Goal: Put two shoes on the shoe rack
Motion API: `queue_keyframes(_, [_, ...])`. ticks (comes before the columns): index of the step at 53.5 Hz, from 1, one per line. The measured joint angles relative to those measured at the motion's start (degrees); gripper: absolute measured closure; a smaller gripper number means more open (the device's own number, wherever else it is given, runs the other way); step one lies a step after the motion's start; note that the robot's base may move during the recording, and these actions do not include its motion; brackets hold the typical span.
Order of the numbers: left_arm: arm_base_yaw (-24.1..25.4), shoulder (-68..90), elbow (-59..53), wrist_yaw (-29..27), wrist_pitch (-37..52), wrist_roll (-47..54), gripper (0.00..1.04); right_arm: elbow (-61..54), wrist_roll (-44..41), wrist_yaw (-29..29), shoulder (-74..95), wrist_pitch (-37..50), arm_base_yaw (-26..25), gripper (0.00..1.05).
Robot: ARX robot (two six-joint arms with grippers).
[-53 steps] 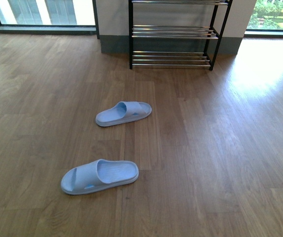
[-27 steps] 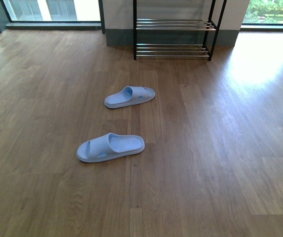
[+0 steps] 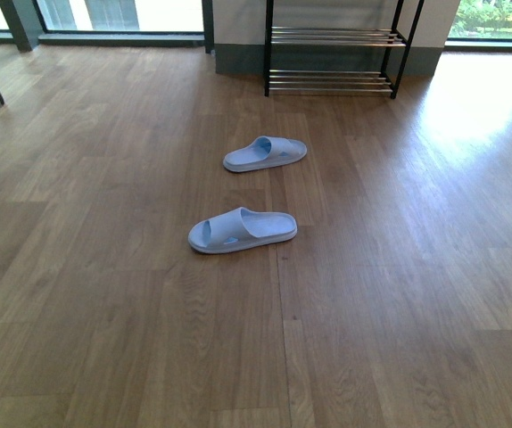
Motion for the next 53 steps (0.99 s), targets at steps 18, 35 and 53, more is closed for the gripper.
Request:
queue_keyframes(18, [0.0,0.02,0.0,0.02,-0.02,0.0,0.09,0.0,0.0,0.04,0.0,0.0,0.0,0.09])
queue_keyframes(35, [0.0,0.02,0.0,0.02,-0.02,0.0,0.09,0.0,0.0,0.04,0.0,0.0,0.0,0.09])
queue_keyframes(53, [0.0,0.0,0.0,0.04,-0.02,0.0,0.09,0.0,0.0,0.04,0.0,0.0,0.0,0.09])
